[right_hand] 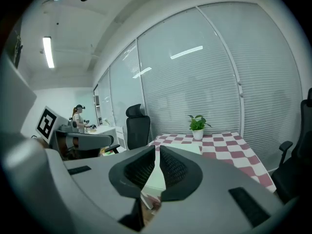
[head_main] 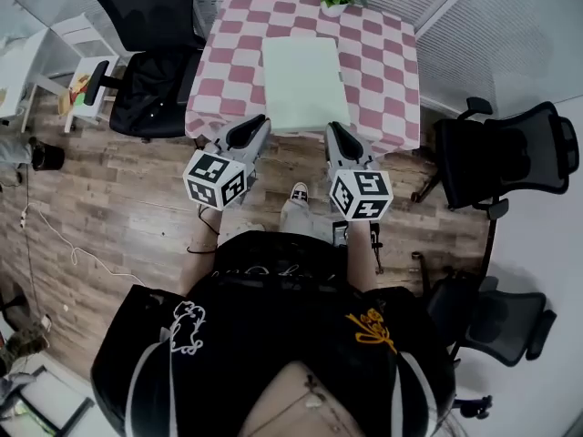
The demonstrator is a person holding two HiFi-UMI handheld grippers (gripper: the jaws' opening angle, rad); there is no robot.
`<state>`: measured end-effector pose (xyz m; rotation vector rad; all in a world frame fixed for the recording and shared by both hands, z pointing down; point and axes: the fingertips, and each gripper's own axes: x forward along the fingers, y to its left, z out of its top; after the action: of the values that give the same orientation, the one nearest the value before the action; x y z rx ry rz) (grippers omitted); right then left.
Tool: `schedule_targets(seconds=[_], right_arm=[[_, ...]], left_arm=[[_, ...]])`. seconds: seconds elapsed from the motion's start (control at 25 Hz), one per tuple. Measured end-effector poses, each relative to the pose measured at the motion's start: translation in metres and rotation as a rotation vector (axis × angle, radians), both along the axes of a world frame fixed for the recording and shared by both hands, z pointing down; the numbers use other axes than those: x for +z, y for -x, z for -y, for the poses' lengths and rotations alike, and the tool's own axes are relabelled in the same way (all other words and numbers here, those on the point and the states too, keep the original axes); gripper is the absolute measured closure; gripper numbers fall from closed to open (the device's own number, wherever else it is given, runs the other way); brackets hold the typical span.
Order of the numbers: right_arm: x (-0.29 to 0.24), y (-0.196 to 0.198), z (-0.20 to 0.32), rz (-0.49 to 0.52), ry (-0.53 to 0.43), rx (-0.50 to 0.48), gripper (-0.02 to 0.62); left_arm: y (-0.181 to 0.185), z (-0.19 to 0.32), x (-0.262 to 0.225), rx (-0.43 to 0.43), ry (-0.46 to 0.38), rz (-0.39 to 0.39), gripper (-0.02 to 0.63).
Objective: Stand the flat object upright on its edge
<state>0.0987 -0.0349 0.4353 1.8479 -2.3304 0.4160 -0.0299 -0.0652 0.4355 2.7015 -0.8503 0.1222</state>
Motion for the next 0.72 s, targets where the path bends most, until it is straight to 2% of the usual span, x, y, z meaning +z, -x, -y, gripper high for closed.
schedule_targets(seconds=[0.36, 0.56, 0.72], right_arm=[[0.011, -0.071, 0.059, 0.003, 0.031, -0.087, 0.561], [0.026, -0.094, 0.079, 0.034, 0.063, -0.114, 0.561], [0.037, -0.102, 0.086, 0.056, 0.087, -0.120, 0.561]], left_arm=[[-0.067, 0.048, 0.012, -0.078, 0.023, 0.063, 0.571], [-0.081, 0.060, 0.032, -0.117, 0.046, 0.155, 0.571], [-0.078, 0.070, 0.041, -0.162, 0.091, 0.144, 0.571]])
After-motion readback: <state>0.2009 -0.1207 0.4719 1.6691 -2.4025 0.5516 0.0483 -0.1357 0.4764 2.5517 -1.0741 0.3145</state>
